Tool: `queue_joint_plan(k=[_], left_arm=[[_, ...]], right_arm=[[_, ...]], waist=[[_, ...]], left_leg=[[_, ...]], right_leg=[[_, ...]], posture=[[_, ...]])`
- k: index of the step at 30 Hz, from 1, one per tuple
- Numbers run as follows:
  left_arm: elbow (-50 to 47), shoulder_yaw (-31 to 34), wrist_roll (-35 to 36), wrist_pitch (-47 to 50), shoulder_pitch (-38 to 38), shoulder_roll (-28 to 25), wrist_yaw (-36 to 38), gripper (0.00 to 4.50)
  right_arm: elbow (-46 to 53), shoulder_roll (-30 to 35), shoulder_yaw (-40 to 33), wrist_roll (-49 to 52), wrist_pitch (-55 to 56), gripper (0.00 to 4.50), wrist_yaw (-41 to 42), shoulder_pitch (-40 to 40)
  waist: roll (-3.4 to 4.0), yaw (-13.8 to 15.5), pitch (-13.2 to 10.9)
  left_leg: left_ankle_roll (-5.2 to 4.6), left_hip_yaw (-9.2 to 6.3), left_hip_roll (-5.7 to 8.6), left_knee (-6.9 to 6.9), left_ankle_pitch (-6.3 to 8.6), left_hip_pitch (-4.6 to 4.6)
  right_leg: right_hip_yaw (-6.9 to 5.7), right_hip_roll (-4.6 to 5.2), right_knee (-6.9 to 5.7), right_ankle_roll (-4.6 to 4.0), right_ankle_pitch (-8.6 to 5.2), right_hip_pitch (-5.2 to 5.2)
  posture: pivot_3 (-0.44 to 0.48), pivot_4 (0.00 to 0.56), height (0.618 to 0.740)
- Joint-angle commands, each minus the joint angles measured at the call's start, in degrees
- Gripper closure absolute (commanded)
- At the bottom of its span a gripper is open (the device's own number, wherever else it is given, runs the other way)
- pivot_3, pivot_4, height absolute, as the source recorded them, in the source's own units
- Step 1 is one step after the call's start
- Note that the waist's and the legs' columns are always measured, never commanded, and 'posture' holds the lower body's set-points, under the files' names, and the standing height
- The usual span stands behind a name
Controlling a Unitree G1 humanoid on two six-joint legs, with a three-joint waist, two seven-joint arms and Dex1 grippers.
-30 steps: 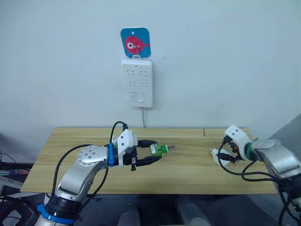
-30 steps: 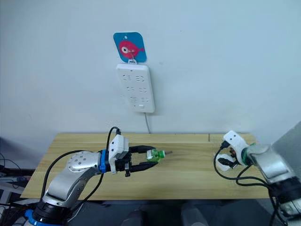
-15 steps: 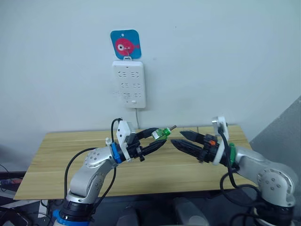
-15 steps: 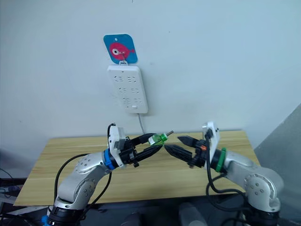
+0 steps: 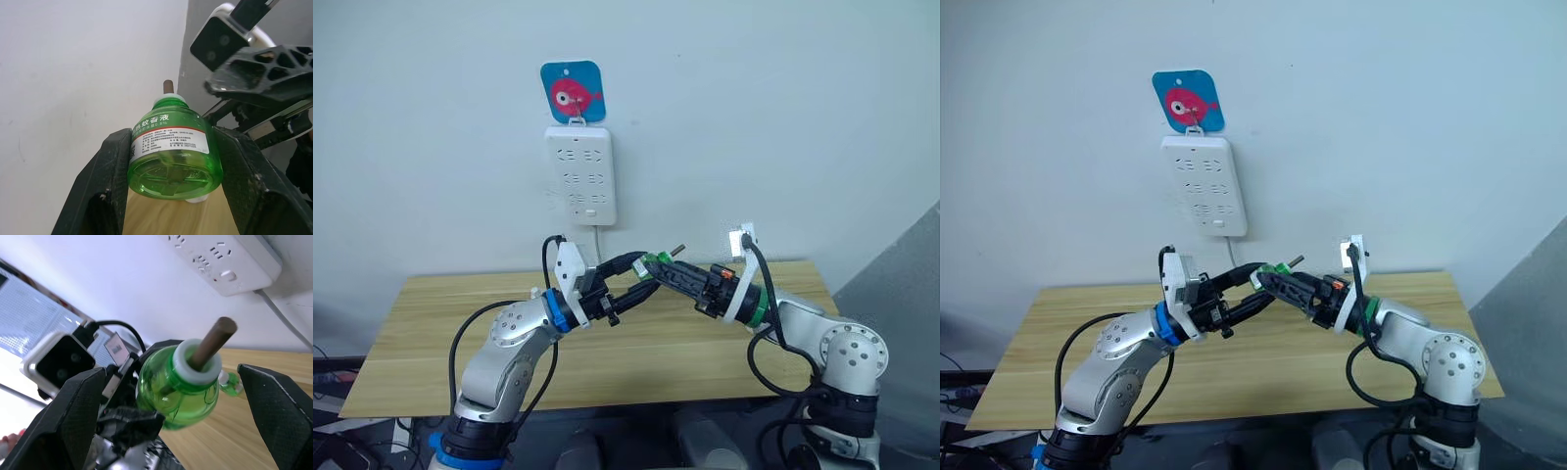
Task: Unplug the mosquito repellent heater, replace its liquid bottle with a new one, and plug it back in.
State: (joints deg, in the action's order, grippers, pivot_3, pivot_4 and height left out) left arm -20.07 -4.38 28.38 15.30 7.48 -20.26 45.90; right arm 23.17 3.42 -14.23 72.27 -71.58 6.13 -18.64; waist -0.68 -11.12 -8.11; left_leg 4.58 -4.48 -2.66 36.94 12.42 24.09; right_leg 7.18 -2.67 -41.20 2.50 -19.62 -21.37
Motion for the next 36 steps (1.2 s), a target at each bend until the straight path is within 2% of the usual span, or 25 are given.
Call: queue_joint_plan(k=[1, 7, 9, 19, 24, 25, 27, 29, 32, 36], left_arm=[[-2.5, -0.1, -0.2, -1.6, 0.2, 0.1, -0.4, 2.28], [-2.2, -0.3, -0.7, -2.3, 0.3, 0.4, -0.7, 2.28], [-2.3, -0.4, -0.8, -2.6, 0.1, 0.4, -0.7, 2.28], [-1.8, -0.2, -0.9, -1.0, -1.2, -1.3, -0.7, 2.28], [-0.9, -0.3, -2.4, 1.8, -1.9, -6.2, 0.5, 0.70], [-0.2, -0.9, -3.8, 4.0, -2.4, -8.6, 0.8, 0.40], [0.8, -1.8, -5.9, 8.1, -3.3, -12.4, 0.7, 0.38], [0.8, -2.0, -6.2, 9.6, -3.6, -13.7, 0.3, 0.38], [-1.2, -2.0, -6.3, 10.1, -5.6, -15.2, 1.1, 0.38], [-4.3, -2.4, -5.3, 10.3, -7.4, -15.7, 2.2, 0.38]], right_arm=[[-0.1, -0.4, 0.5, 4.2, 2.8, 0.88, -2.5, -1.2], [-1.4, 0.6, 2.5, 8.0, 5.3, 3.05, -4.8, -1.2], [-1.6, 1.1, 3.2, 9.2, 6.0, 3.64, -5.5, -1.0], [-1.2, 5.1, 6.6, 11.0, 9.0, 3.65, -5.7, -0.4], [0.2, 10.9, 8.8, 2.1, 12.3, 3.65, 0.5, 1.7], [0.1, 12.6, 9.8, -1.4, 13.8, 3.65, 2.8, 2.6], [-0.4, 15.7, 12.5, -9.4, 17.8, 3.65, 6.7, 4.1], [-1.0, 17.1, 14.4, -14.4, 21.0, 3.65, 9.1, 4.9], [-8.9, 21.0, 24.3, -37.0, 36.1, 3.65, 10.8, 4.8], [-24.7, 19.2, 30.3, -54.3, 50.9, 3.65, 9.0, 2.0]], waist=[[0.00, 0.0, 0.0], [0.00, 0.0, 0.1], [0.01, 0.0, 0.1], [0.04, 0.0, 0.2], [0.04, 0.1, 0.3], [0.04, 0.1, 0.3], [0.04, 0.1, 0.3], [0.04, 0.1, 0.3], [0.00, 0.2, 0.3], [0.00, 0.5, 0.2]], left_leg=[[0.00, 0.00, 0.00, 0.00, 0.00, 0.00], [0.00, 0.00, 0.00, -0.03, 0.00, 0.03], [0.00, 0.00, 0.00, -0.02, 0.00, 0.03], [0.00, 0.00, 0.00, -0.02, 0.00, 0.03], [0.00, -0.01, 0.00, -0.03, 0.00, 0.01], [0.00, -0.01, -0.01, -0.03, 0.00, 0.02], [0.00, -0.01, -0.01, -0.02, 0.00, 0.02], [0.00, 0.00, -0.01, -0.07, 0.00, -0.04], [0.00, 0.02, -0.03, -0.06, 0.01, -0.04], [0.00, 0.06, -0.03, -0.07, 0.01, -0.08]], right_leg=[[0.00, 0.00, 0.00, 0.00, 0.00, 0.00], [-0.01, 0.00, 0.00, 0.00, 0.00, -0.03], [-0.01, 0.00, 0.00, 0.00, 0.00, -0.03], [-0.01, 0.00, 0.00, 0.00, 0.00, -0.03], [0.00, -0.01, 0.01, 0.00, 0.00, -0.03], [0.00, -0.01, 0.02, 0.00, 0.00, -0.02], [-0.01, -0.01, 0.03, 0.00, -0.01, -0.03], [0.00, -0.01, 0.03, 0.00, -0.01, -0.02], [0.01, -0.01, 0.04, 0.00, -0.01, -0.03], [0.04, 0.01, 0.05, 0.00, -0.01, -0.01]], posture=[[-0.151, 0.074, 0.704], [-0.146, 0.071, 0.704], [-0.146, 0.071, 0.704], [-0.143, 0.067, 0.704], [-0.140, 0.070, 0.704], [-0.138, 0.073, 0.704], [-0.133, 0.079, 0.704], [-0.133, 0.079, 0.704], [-0.122, 0.094, 0.704], [-0.107, 0.102, 0.704]])
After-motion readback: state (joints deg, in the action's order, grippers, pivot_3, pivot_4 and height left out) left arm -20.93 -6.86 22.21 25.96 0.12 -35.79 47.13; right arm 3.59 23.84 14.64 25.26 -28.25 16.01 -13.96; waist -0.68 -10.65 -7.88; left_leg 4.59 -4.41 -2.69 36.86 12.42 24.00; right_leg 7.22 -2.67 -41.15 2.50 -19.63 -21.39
